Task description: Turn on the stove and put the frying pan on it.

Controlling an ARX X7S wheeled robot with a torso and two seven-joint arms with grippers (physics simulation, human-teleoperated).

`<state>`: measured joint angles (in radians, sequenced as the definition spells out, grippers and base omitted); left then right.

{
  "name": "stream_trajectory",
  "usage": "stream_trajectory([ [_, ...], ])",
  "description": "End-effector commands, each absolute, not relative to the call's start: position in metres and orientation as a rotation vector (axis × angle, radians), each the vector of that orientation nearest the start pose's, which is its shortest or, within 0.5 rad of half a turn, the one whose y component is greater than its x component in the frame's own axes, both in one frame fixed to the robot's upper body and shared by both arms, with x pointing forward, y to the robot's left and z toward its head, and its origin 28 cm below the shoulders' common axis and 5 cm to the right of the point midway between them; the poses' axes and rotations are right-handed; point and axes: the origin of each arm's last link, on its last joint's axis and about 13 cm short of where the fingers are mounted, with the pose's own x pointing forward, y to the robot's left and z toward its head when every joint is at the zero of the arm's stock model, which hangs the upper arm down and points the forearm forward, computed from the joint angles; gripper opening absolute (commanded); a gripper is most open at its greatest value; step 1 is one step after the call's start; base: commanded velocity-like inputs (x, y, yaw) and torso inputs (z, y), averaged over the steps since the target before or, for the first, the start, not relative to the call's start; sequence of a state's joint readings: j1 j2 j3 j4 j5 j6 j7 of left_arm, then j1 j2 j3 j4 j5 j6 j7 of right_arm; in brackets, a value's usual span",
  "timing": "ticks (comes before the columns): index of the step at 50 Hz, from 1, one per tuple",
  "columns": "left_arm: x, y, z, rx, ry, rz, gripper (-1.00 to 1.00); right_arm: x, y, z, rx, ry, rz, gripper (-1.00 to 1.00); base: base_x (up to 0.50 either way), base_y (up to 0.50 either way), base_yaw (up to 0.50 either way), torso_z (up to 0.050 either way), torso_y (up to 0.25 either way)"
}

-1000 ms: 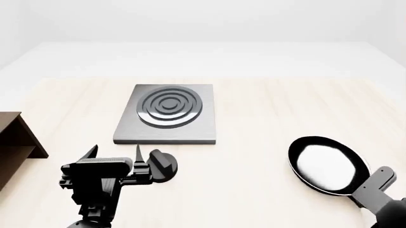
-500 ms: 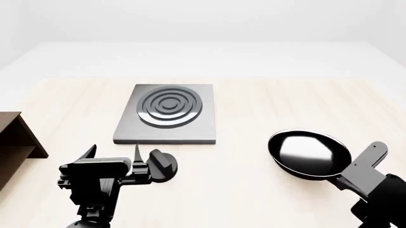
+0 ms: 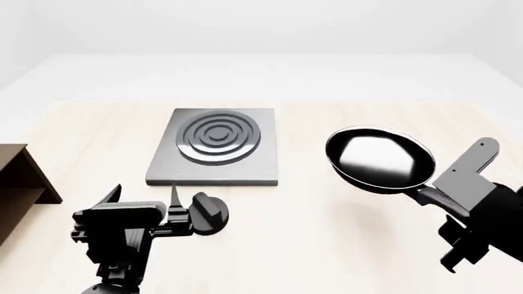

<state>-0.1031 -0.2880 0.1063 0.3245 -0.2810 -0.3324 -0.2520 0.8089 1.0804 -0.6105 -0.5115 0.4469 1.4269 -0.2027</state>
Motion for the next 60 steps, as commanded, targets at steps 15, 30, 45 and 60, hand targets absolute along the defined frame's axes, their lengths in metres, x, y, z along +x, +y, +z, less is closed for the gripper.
stream_trajectory([
  [15, 0.226, 0.237, 0.082, 0.016, -0.055, 0.069, 1.0, 0.278, -0.219, 0.261, -0.768, 0.378, 0.029, -1.0, 0.0, 0.0, 0.0, 0.0, 0.001],
  [30, 0.226, 0.237, 0.081, -0.001, -0.05, 0.073, 1.0, 0.31, -0.194, 0.272, -0.694, 0.268, 0.029, -1.0, 0.0, 0.0, 0.0, 0.0, 0.001],
  [45, 0.227, 0.238, 0.08, -0.008, -0.046, 0.074, 1.0, 0.339, -0.163, 0.275, -0.674, 0.197, 0.02, -1.0, 0.0, 0.0, 0.0, 0.0, 0.002],
  [60, 0.226, 0.239, 0.08, -0.011, -0.065, 0.059, 1.0, 0.358, -0.137, 0.272, -0.676, 0.161, 0.043, -1.0, 0.0, 0.0, 0.0, 0.0, 0.001],
])
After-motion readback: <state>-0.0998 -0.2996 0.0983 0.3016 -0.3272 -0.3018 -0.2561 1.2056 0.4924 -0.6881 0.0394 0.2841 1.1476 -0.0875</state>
